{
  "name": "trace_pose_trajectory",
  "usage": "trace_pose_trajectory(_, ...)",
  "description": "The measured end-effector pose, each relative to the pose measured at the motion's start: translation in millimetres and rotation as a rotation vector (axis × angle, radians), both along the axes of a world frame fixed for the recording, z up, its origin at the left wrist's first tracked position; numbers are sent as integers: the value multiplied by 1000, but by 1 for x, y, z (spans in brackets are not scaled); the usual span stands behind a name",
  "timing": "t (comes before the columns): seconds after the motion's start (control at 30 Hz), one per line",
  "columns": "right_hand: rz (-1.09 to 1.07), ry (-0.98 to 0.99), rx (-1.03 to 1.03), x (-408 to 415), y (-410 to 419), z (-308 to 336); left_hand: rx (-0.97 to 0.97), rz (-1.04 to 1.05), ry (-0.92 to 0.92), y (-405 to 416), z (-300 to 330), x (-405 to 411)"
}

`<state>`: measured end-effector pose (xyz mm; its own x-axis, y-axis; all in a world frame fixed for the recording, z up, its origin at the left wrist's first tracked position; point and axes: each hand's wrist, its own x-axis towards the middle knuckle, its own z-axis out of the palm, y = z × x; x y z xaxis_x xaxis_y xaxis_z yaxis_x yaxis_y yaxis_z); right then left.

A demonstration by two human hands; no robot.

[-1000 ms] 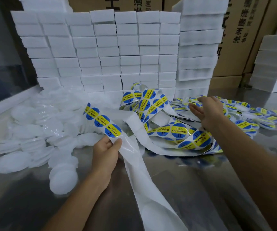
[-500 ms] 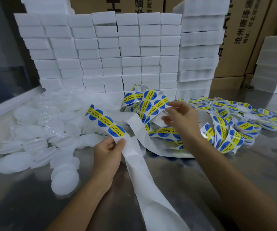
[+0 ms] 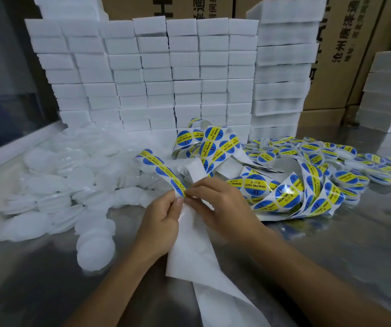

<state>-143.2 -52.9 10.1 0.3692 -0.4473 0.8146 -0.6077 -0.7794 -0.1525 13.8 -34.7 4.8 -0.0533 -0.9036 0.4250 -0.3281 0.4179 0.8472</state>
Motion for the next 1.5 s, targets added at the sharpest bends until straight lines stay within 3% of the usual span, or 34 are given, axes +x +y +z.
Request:
trace_pose_trajectory(0.17, -4, 16, 31, 0, 4, 0, 42, -46, -57, 2, 4, 7)
trace_pose_trajectory(0.27, 5, -119, 141, 1, 5, 0, 63, -55, -59, 2, 2, 9)
trace_pose_trajectory(0.4, -26, -535, 498, 0, 3, 2, 48, -1, -48, -2, -4, 12)
trace_pose_trajectory(0.53, 26, -1079, 964, -5, 0, 12, 33, 139, -60, -10, -12, 18)
trace_pose_trajectory(0.6, 105, -1254, 1068, -7, 0, 17, 13, 199, -67, -12, -13, 20)
trace_pose_trajectory(0.73, 346, -1260, 1102, 3, 6, 17, -93, 311, -214, -11, -13, 23)
trace_pose_trajectory(0.87, 632, -1267, 1196, 22, 15, 12, -171, 254, -297, -10, -13, 20)
trace_pose_trajectory(1.03, 666, -1193, 1227, 26, 16, 8, -150, 136, -325, 1, 0, 19)
trace_pose_trajectory(1.13, 613, -1136, 1271, 20, 14, 8, -100, 333, -617, 4, 15, 31)
trace_pose_trajectory(1.17, 604, -1117, 1281, 18, 13, 8, -58, 459, -751, 5, 20, 36)
trace_pose_trajectory(1.23, 603, -1091, 1288, 17, 13, 9, 241, 632, -960, 6, 24, 48)
trace_pose_trajectory(1.33, 584, -1082, 1282, 16, 13, 9, 668, 501, -916, 4, 15, 61)
trace_pose_trajectory(1.4, 575, -1090, 1283, 16, 12, 9, 713, 457, -913, 0, 3, 61)
trace_pose_trajectory(1.5, 580, -1111, 1278, 14, 12, 9, 618, 542, -803, -3, -7, 56)
